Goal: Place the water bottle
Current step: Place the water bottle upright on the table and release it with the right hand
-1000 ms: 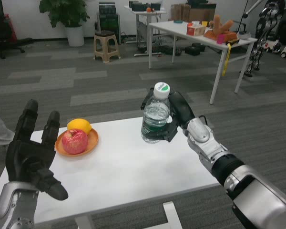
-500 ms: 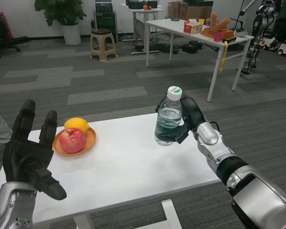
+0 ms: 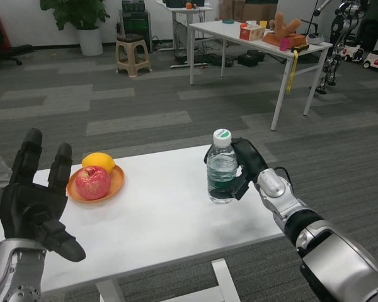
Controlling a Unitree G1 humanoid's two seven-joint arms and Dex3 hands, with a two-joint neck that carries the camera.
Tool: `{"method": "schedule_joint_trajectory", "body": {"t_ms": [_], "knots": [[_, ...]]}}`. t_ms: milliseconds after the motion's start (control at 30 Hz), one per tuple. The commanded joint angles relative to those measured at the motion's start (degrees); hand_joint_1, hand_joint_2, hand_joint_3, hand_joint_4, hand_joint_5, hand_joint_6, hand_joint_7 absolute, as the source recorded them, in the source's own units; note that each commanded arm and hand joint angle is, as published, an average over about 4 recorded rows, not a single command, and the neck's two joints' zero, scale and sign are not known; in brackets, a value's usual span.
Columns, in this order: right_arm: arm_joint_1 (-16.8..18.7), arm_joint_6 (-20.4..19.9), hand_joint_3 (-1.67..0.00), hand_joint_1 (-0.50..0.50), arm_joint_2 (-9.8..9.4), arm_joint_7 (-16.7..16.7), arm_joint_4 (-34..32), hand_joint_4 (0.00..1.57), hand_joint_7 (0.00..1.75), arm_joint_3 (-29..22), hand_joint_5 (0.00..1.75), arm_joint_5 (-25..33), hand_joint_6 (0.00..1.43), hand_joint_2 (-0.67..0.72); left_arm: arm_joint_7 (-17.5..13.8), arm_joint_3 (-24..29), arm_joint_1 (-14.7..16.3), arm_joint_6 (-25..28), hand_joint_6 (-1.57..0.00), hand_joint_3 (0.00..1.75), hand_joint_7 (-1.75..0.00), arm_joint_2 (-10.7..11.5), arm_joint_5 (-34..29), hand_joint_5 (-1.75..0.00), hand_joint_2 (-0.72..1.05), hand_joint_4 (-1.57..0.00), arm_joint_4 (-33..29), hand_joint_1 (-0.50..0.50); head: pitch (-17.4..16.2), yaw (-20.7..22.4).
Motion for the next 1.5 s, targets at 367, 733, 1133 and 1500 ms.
{"method": "schedule_joint_trajectory", "body": {"t_ms": [367, 733, 1133, 1500], "knots": [[0.48, -1.31, -1.23, 0.25, 2.05, -1.32, 11.93, 1.57, 1.47, -3.69, 1.07, 0.58, 1.2, -0.18, 0.01, -0.23, -0.02, -0.49, 0.0, 0.09, 0.0, 0.27, -0.1, 0.0, -0.64, 0.0, 0.12, -0.5, -0.37, -0.84], [1.82, -1.29, -1.03, 0.25, 3.94, -2.06, 15.24, 1.57, 1.47, -2.95, 1.16, 0.93, 1.2, -0.07, 0.01, -0.38, -0.17, -0.42, 0.0, 0.07, 0.0, 0.19, -0.1, 0.0, -0.64, 0.0, 0.23, -0.5, -0.46, -0.88], [3.49, -1.2, -0.87, 0.25, 4.64, -2.24, 15.42, 1.57, 1.54, -1.94, 1.26, 0.76, 1.23, -0.03, -0.08, -0.38, -0.17, -0.51, 0.0, 0.02, 0.0, 0.19, -0.1, 0.0, -0.64, 0.0, 0.32, -0.5, -0.58, -0.8], [5.25, -1.38, -0.63, 0.25, 5.04, -2.17, 15.9, 1.57, 1.61, -0.53, 1.45, 0.65, 1.26, -0.1, -0.08, -0.32, -0.13, -0.58, 0.0, 0.04, 0.0, 0.19, -0.1, 0.0, -0.64, 0.0, 0.41, -0.5, -0.76, -0.55]]}}
